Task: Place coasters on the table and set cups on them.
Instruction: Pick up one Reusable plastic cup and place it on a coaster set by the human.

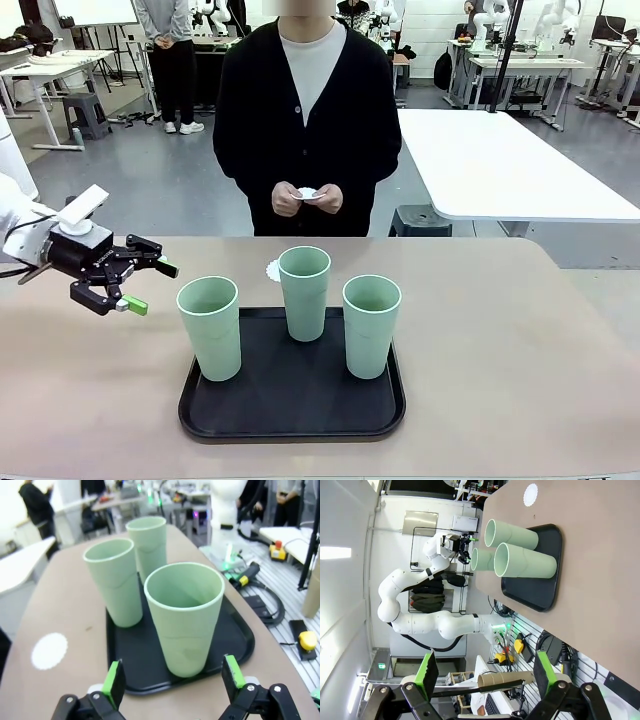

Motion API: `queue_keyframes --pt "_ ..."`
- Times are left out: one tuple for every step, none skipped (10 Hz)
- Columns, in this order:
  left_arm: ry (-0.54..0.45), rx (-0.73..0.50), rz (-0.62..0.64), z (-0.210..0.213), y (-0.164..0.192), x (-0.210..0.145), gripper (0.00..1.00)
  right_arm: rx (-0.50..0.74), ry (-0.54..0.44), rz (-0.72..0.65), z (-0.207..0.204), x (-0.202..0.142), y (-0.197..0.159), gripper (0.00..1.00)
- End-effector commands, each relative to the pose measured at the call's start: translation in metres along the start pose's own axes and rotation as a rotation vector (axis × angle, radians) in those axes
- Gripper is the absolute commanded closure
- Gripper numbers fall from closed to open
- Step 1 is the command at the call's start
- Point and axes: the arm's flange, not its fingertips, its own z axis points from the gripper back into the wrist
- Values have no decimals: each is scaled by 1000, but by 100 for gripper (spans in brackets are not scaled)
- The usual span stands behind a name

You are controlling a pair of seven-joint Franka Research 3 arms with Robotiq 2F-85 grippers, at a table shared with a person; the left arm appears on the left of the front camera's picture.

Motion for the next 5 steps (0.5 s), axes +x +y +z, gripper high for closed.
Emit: queue_keyframes --pt "-80 6 -59 -7 -8 -18 0 5 0 4 0 0 0 0" --pt "-86 -13 -55 -15 -11 -22 0 5 0 4 0 0 0 0" --pt "-96 -25 -53 -22 -13 -26 0 5 0 4 0 0 0 0" --pt "-133 -32 -57 -31 -12 -37 0 5 0 4 0 0 0 0" --pt "-139 -29 -54 -32 -13 -38 0 5 0 4 0 0 0 0"
